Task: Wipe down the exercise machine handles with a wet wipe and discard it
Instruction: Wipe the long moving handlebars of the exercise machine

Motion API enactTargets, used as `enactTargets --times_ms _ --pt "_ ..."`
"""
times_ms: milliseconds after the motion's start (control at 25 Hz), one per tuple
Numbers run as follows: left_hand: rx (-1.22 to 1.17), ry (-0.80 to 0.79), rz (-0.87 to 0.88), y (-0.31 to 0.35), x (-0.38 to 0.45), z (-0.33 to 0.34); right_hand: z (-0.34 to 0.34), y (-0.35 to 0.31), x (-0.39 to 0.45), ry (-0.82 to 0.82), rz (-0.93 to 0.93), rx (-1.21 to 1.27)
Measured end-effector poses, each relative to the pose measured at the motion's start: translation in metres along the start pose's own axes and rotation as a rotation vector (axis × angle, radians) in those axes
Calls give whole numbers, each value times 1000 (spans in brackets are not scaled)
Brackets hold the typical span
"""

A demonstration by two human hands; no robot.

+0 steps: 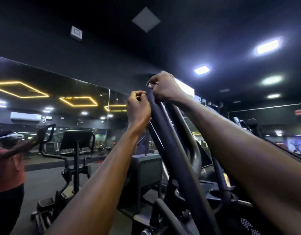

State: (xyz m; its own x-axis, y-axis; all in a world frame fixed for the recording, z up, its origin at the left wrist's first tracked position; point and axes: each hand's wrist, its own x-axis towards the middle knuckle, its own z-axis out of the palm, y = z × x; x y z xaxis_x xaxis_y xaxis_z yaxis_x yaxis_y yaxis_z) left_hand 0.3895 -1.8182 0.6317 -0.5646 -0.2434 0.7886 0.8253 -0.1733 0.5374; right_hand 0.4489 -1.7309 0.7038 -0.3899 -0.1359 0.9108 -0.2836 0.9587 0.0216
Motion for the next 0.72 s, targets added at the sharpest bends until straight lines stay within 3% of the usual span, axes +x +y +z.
enactTargets --times_ms 120,320,520,720 --pt "-95 -59 12 -7 20 2 -5 13 21 -84 10 -26" --pt "-197 -108 22 -20 37 7 3 33 50 -143 153 -270" --pt "-303 -143 -12 -27 42 9 -7 -5 63 -314 121 -374" --pt "-474 -192 -152 -27 39 13 -9 -30 52 -332 182 -494"
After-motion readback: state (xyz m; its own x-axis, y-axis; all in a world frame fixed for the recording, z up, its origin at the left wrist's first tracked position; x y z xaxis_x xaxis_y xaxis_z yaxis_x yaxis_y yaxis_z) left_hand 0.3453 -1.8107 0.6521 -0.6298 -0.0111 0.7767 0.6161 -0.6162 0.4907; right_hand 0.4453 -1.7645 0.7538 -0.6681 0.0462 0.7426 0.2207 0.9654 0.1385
